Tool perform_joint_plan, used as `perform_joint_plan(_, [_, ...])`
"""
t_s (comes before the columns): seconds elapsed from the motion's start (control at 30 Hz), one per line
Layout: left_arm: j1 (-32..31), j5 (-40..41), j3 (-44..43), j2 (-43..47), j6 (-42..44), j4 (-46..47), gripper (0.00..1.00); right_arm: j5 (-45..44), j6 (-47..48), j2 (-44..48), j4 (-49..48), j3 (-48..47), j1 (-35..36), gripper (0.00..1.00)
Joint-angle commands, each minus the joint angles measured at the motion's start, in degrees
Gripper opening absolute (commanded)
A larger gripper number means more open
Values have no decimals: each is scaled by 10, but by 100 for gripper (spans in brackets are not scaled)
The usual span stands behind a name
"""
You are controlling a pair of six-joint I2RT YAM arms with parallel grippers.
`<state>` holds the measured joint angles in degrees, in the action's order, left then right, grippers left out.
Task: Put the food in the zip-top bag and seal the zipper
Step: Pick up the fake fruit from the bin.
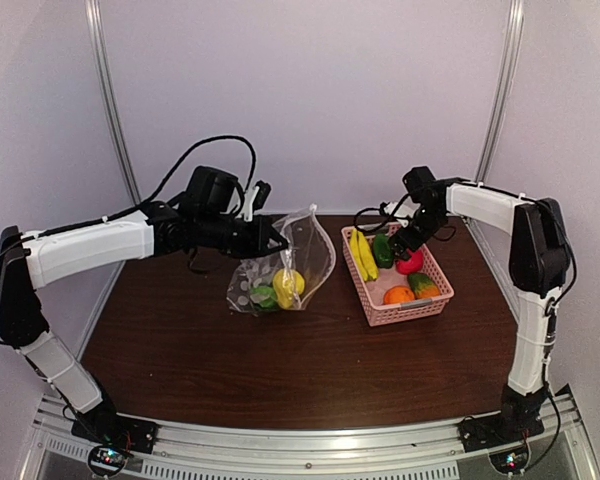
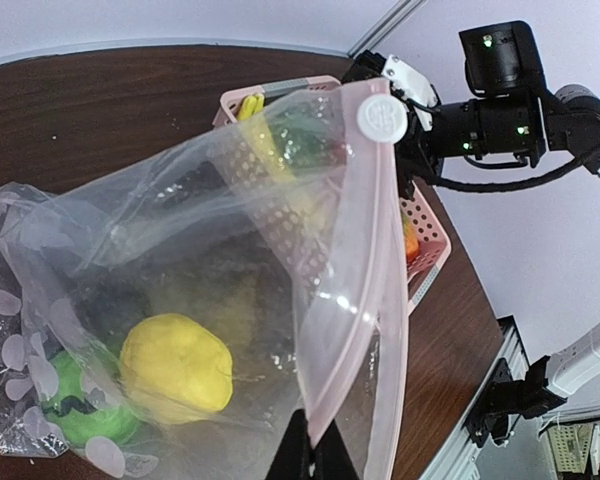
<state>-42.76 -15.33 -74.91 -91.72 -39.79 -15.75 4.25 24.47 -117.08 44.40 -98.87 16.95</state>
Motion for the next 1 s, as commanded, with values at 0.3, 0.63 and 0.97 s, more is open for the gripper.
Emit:
perform_joint_plan(0.3, [-2,17,16,30,7,11,0,-74,24,-62,47,-2,15,93])
perform_joint_plan(0.63, [-2,18,14,30,6,14,0,-103,-5,-2,55,1,21,69])
perform_joint_plan(0.97, [-2,12,-1,4,6,26,0,137,-37,163,63,10,45,62])
